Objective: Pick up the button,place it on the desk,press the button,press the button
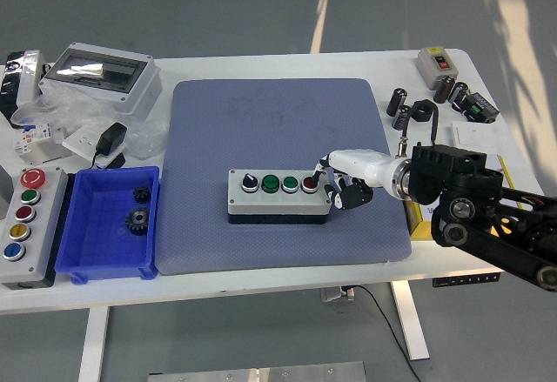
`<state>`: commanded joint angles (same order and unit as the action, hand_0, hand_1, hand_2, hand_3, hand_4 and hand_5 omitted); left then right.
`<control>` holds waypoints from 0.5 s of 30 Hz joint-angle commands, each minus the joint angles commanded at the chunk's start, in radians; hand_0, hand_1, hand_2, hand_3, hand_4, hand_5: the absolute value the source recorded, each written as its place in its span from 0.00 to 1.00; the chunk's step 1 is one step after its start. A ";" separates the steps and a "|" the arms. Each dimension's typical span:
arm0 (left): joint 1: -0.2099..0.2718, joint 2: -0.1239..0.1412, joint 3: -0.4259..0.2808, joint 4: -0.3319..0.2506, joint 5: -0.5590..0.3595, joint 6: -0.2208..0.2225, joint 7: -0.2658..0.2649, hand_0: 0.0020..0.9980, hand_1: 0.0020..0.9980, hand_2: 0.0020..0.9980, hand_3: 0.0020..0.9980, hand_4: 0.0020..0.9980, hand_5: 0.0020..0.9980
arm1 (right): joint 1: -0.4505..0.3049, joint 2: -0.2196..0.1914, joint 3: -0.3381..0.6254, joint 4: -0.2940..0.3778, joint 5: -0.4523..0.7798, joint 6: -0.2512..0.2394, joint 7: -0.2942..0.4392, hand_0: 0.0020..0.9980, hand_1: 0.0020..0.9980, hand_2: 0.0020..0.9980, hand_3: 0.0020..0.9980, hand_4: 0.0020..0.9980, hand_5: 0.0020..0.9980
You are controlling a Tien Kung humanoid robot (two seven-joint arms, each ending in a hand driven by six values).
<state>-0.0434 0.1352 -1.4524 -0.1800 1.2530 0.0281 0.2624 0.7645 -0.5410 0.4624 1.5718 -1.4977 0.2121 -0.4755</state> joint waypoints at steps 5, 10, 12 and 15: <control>0.000 0.001 0.000 0.000 -0.001 0.002 0.001 0.63 0.56 0.54 0.60 0.59 0.15 | -0.008 -0.011 0.054 0.032 0.036 -0.037 0.058 0.00 0.06 0.19 0.73 0.26 0.00; 0.001 -0.002 0.002 0.000 -0.001 0.003 0.003 0.63 0.56 0.54 0.60 0.59 0.15 | -0.039 -0.024 0.136 0.058 0.126 -0.023 0.126 0.00 0.06 0.19 0.73 0.26 0.00; 0.002 -0.003 0.003 0.000 -0.001 0.004 0.004 0.63 0.56 0.54 0.60 0.59 0.15 | -0.068 -0.019 0.163 0.049 0.149 -0.013 0.137 0.00 0.06 0.19 0.73 0.26 0.00; 0.003 -0.005 0.005 0.000 -0.002 0.006 0.005 0.63 0.56 0.54 0.60 0.59 0.15 | -0.128 0.001 0.201 0.010 0.116 -0.053 0.166 0.00 0.06 0.19 0.73 0.26 0.00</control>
<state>-0.0400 0.1302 -1.4473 -0.1800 1.2512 0.0336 0.2678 0.6365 -0.5396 0.6629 1.5813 -1.3821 0.1596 -0.3098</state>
